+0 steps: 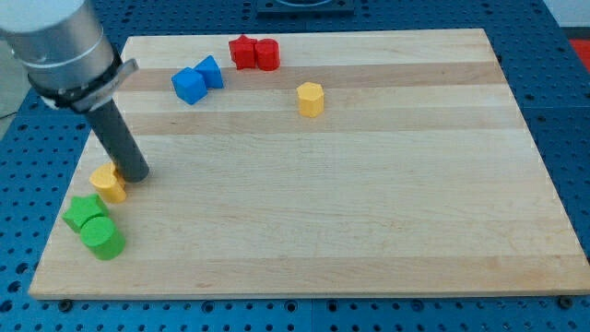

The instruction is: Separate the green heart from the green circle

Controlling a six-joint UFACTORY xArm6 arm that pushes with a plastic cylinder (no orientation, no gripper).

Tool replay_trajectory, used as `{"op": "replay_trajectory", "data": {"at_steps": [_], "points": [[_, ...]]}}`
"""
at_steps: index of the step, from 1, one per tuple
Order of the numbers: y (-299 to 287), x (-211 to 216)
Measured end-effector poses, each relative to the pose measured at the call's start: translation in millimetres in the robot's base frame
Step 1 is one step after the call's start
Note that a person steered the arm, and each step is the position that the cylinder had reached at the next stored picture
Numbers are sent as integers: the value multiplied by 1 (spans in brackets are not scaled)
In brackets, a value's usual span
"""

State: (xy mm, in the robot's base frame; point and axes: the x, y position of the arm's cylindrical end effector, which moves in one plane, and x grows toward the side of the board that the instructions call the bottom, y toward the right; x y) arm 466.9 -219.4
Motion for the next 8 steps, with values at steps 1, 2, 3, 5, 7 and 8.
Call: {"op": "replay_trajectory", "data": {"at_steps": [1, 2, 3, 5, 7, 8], "points": [[13, 24], [23, 20], [13, -59], [-82, -108], [-86, -50], [-86, 23]]}}
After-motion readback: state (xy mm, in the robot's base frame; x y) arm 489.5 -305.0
